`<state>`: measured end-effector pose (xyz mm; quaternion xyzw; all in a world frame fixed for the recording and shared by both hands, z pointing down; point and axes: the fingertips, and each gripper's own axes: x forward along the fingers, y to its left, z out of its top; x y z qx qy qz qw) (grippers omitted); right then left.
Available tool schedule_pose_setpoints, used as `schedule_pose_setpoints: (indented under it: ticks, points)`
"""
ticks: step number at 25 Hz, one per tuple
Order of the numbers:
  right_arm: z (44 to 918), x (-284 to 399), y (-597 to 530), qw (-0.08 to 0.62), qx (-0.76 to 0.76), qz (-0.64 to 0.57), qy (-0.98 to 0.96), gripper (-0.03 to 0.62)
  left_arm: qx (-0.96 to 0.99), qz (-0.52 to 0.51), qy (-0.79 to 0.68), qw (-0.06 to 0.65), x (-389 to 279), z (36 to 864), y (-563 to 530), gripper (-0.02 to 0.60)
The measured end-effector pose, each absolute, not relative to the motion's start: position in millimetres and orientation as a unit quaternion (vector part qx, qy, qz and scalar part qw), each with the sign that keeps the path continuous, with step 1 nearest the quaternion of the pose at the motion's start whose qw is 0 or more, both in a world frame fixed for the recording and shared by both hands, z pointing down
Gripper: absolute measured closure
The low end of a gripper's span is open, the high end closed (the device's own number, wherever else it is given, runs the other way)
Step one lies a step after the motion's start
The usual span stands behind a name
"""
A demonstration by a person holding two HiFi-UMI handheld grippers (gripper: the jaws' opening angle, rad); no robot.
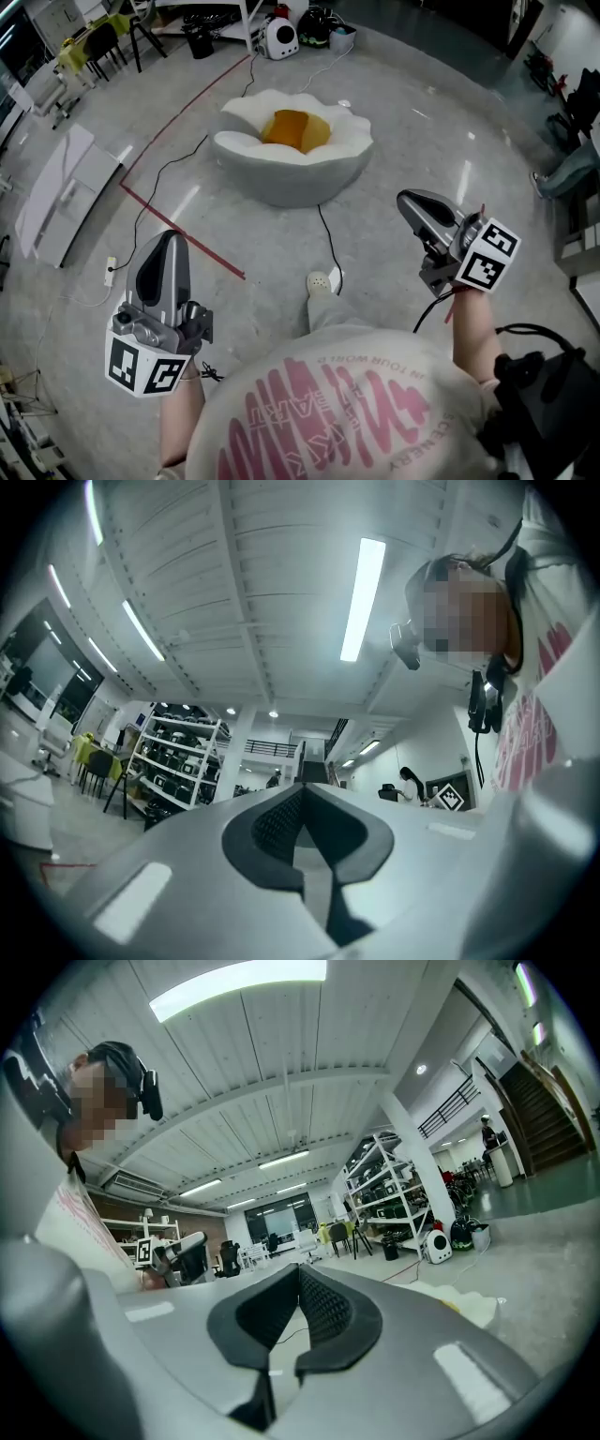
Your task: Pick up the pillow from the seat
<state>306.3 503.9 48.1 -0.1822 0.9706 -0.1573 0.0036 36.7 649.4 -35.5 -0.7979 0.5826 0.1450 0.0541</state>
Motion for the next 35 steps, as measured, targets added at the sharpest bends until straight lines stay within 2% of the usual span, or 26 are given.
schedule_pose_setpoints:
  ticks: [5,13,20,35]
  points:
    - [48.1,292.0,457.5,-0.009,-0.171,-0.148,0.974,0.586,-0.785,0.12,0.607,0.037,21.8,-28.5,601.7,0.563]
    - [39.3,274.7,364.2,0.007,-0.151,-0.145,0.978,0.586,-0.769,0.104,0.631,0.013,1.4,-24.8,520.3,0.563]
    - [41.9,264.5,294.1,0.001,-0.123,-0.145,0.982,0.586,-0.757,0.104,0.644,0.022,-0.6,-32.7,449.8,0.563]
    - [61.8,258.2,252.7,0.008,-0.122,-0.164,0.979,0.586,-0.767,0.101,0.634,0.02,14.9,-28.7,402.2,0.563]
